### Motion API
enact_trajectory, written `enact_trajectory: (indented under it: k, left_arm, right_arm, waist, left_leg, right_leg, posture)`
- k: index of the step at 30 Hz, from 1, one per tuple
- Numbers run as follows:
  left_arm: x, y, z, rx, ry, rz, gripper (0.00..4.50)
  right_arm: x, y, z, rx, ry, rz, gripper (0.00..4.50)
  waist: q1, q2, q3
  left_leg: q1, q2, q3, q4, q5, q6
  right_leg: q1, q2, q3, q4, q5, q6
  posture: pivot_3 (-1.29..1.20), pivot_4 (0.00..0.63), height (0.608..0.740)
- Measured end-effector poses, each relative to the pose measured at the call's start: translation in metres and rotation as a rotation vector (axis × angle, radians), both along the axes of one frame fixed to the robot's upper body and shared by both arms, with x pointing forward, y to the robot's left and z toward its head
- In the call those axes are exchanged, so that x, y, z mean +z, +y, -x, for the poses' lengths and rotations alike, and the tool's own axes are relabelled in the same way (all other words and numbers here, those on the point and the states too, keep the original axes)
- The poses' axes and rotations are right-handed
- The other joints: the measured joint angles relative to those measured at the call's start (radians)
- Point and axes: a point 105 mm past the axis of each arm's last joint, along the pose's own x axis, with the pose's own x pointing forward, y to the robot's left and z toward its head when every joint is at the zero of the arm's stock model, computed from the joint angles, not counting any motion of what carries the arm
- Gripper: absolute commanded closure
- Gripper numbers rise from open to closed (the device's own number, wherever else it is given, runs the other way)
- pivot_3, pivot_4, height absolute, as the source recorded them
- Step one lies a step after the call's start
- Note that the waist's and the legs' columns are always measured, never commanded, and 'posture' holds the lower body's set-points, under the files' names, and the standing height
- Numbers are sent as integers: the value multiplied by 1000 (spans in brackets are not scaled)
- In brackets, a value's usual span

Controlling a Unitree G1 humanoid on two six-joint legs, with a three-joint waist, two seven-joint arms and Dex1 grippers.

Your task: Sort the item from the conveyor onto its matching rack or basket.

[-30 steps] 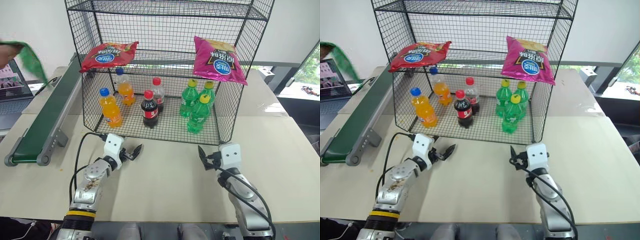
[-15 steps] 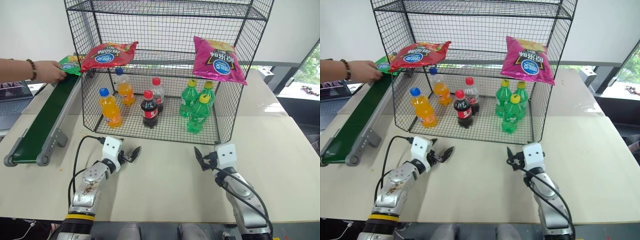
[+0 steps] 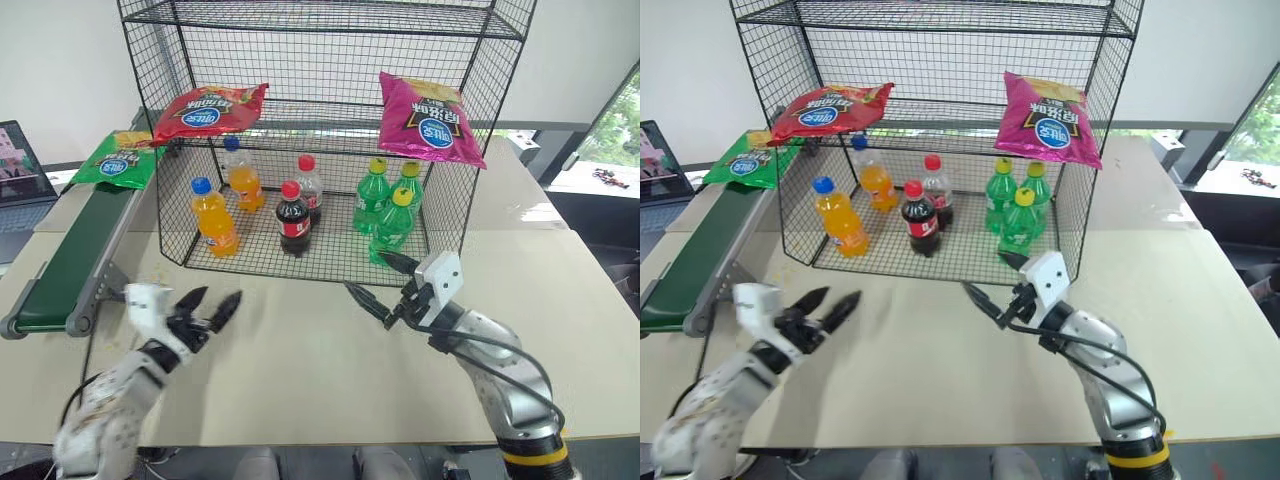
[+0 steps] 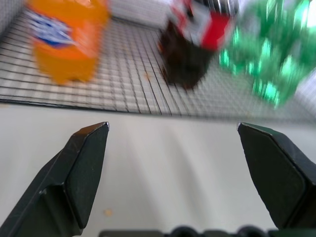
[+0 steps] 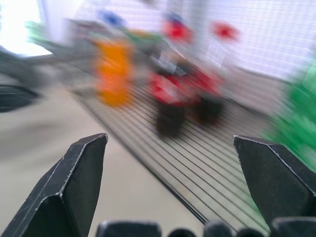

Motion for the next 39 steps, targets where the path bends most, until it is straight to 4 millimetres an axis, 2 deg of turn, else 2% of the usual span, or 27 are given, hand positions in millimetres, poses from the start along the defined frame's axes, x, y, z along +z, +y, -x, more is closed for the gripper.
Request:
enact_trajectory:
  k: [4,8,12,16,18,22,24,29,39]
  left_arm:
    - [16,31,22,94,10,207,66]
    - [28,75,47,290,-1,421,66]
    - [32,106,64,439,-22,597,66]
    - [34,126,77,529,-49,703,66]
    - [30,139,84,572,-58,762,66]
    - [4,164,93,662,-15,868,66]
    - [-3,173,94,685,7,880,66]
    - [2,185,86,661,0,876,66]
    - [10,178,79,577,-1,857,66]
  right_arm:
    - [20,20,6,183,-12,-24,0]
    - [37,45,17,377,-59,-16,0]
    - [39,56,22,475,-61,-11,0]
    - [42,60,25,542,-65,-11,0]
    - [46,63,27,573,-75,-14,0]
    - [56,68,30,612,-113,-27,0]
    - [62,71,31,626,-134,-35,0]
    - [66,73,33,650,-148,-35,0]
    - [66,73,32,647,-145,-39,0]
  waist:
    - [-8,-1,0]
    - [-16,0,1]
    - [-2,-1,1]
    - [4,0,1]
    - [2,0,2]
    - [1,1,2]
    - [2,1,2]
    - [7,3,3]
    - [0,2,3]
  left_leg:
    - [0,0,-2,0,0,0]
    - [0,0,-6,-1,0,0]
    - [-1,0,-11,0,-1,-1]
    - [-1,0,-15,0,0,-3]
    - [-1,0,-16,-1,1,-3]
    - [-1,0,-19,-2,1,-4]
    - [-2,0,-21,-3,1,-4]
    - [-2,0,-21,-3,3,-11]
    - [-3,0,-21,-4,4,-15]
  right_leg:
    - [0,0,-1,0,0,0]
    - [1,0,-5,0,-1,-2]
    - [1,-1,-10,0,-2,-4]
    - [1,-1,-15,0,-3,-6]
    - [1,-1,-18,1,-4,-8]
    - [1,-1,-22,3,-6,-11]
    - [1,-1,-24,4,-6,-11]
    - [1,-1,-25,4,-7,-10]
    - [-1,-1,-25,9,-8,-11]
  posture:
    - [0,150,740]
    - [0,150,740]
    - [0,150,740]
    - [0,150,740]
    - [0,150,740]
    - [0,150,740]
    - [0,150,740]
    - [0,150,740]
    - [0,150,740]
